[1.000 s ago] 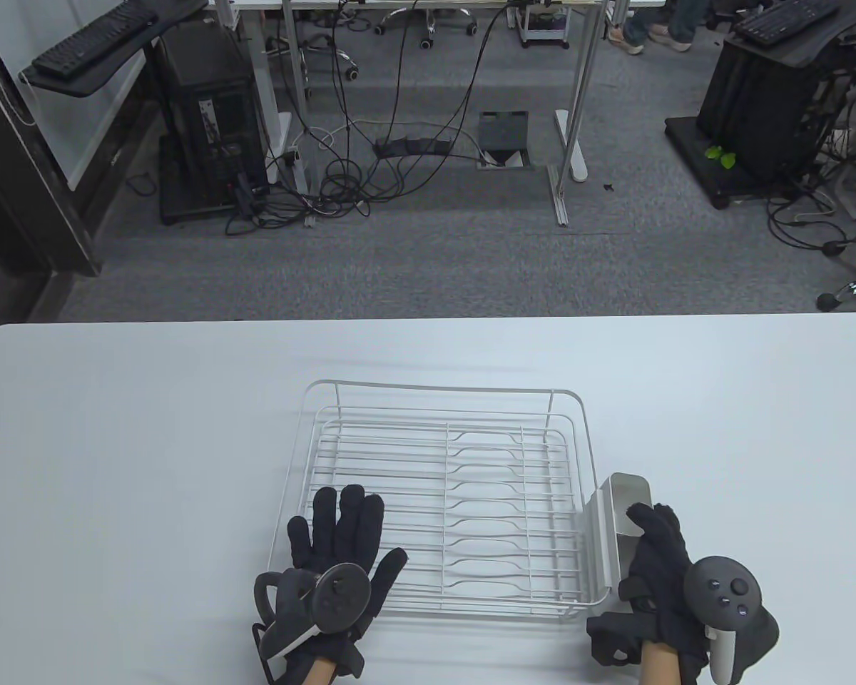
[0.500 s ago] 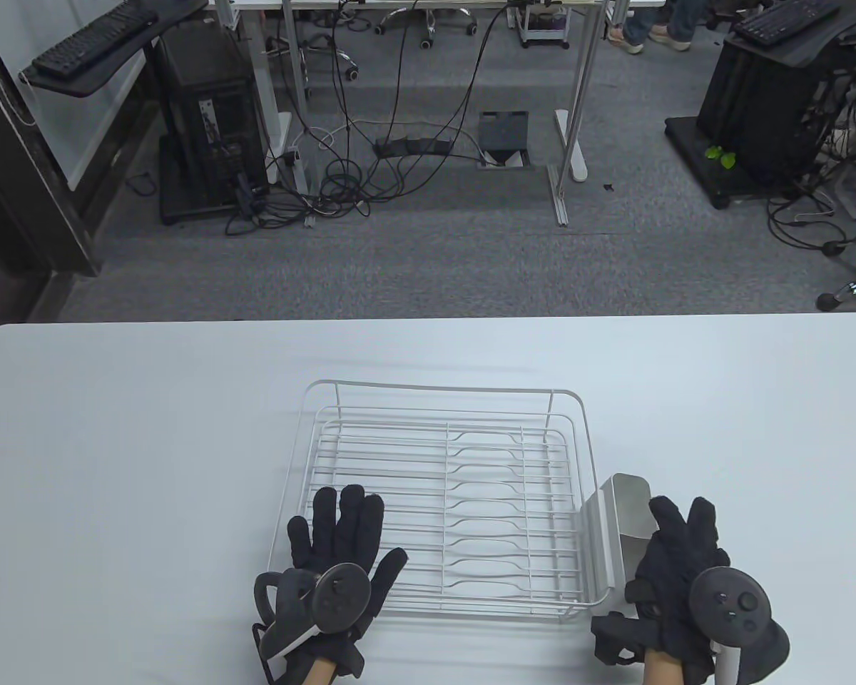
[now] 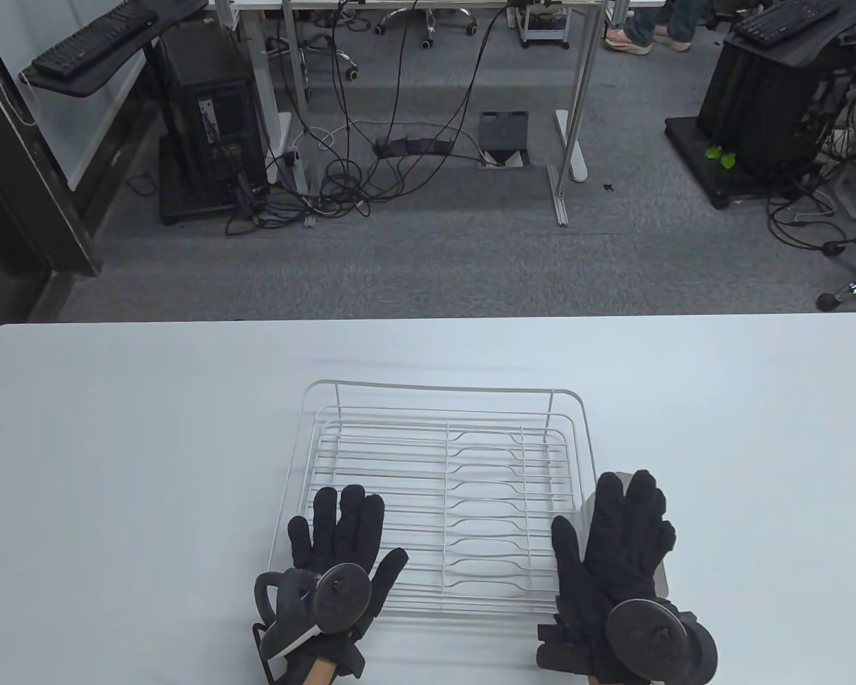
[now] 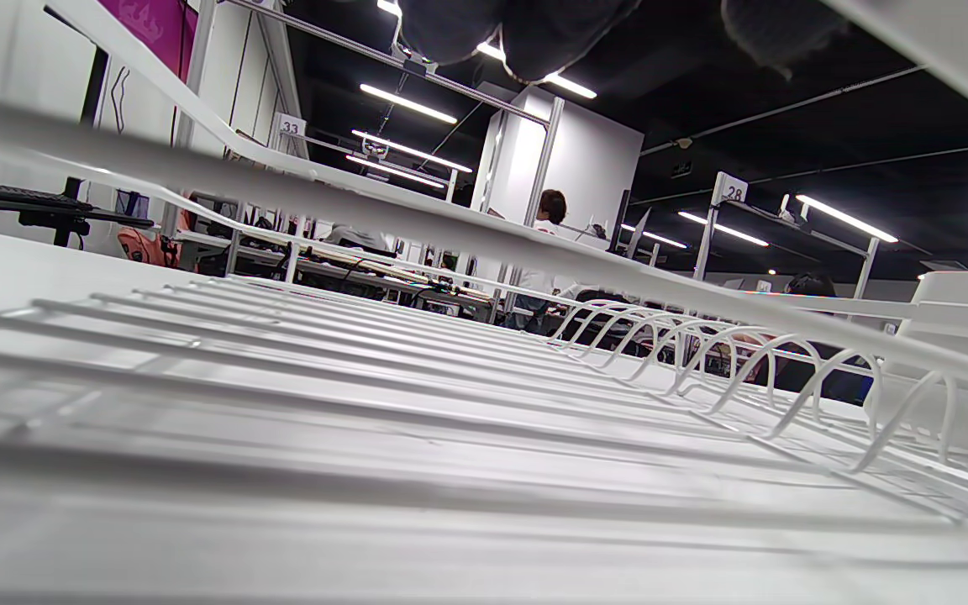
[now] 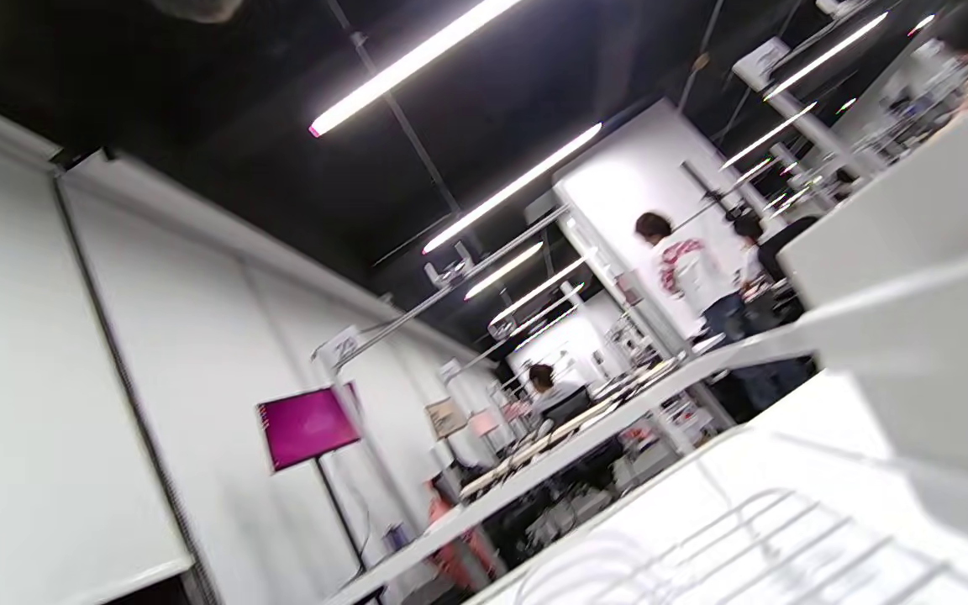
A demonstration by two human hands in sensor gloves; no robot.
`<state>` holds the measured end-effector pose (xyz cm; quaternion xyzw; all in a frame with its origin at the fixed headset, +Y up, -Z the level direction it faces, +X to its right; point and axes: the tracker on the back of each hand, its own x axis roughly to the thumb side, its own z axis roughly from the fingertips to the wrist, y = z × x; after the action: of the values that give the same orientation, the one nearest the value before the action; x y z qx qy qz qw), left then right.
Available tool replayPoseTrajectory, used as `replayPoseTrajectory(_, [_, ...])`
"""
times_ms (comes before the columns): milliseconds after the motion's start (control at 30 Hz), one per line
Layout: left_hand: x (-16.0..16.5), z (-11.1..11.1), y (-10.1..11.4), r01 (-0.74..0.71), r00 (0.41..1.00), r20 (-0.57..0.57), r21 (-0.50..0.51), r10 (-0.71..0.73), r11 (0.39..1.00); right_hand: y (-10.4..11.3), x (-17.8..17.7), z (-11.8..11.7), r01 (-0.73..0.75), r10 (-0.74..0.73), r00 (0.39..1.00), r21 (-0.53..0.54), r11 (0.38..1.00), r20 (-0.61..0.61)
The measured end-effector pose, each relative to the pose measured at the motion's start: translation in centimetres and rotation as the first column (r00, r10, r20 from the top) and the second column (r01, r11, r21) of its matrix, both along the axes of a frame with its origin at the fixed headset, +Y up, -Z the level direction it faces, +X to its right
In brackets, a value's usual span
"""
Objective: Hang the cutlery bin on dish rack (Opening facing upward)
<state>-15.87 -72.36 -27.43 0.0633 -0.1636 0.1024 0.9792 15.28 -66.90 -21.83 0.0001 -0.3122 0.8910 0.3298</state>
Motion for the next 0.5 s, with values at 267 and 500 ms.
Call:
replayPoseTrajectory(267, [0.0, 0.0, 0.0, 0.000, 1.000, 0.000, 0.000, 0.000, 1.000, -1.5, -4.0, -0.9, -0.246, 0.237, 0.965, -0.087, 0.965, -0.110])
replayPoseTrajectory(500, [0.0, 0.0, 0.0, 0.001, 1.000, 0.001, -0.001, -0.001, 1.000, -2.8, -6.0, -1.5, -0.397, 0.376, 0.916, -0.174, 0.901, -0.139])
